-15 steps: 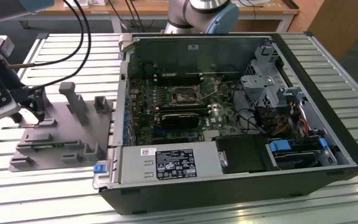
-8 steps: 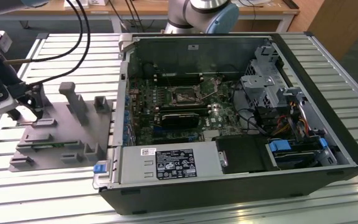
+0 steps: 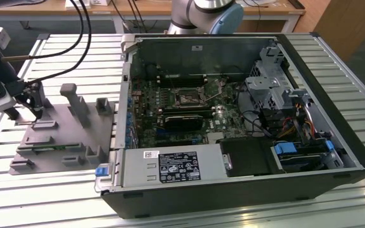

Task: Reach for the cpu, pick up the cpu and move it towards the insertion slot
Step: 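Pick up the cpu and move it towards the insertion slot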

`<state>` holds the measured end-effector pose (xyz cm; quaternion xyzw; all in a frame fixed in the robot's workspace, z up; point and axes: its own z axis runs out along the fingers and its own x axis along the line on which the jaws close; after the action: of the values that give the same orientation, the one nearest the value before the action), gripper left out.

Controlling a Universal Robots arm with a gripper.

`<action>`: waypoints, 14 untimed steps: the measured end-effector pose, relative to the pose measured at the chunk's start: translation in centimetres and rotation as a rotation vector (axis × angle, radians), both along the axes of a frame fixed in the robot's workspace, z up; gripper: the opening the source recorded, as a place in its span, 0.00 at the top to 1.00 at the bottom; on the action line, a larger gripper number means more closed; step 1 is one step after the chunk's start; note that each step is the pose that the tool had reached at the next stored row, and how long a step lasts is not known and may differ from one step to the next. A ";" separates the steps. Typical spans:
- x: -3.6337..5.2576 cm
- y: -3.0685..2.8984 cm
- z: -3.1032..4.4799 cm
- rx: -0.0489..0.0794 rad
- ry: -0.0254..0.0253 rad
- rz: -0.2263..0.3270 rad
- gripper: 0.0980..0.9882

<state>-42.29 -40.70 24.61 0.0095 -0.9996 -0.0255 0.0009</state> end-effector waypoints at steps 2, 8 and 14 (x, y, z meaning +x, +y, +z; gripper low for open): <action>-0.01 0.04 0.26 -0.002 0.0001 -0.001 0.50; 0.00 0.23 1.09 -0.009 -0.0002 -0.002 0.50; 0.00 0.33 2.49 -0.014 -0.0005 -0.003 0.50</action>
<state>-42.29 -40.37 27.10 0.0078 -0.9998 -0.0187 0.0007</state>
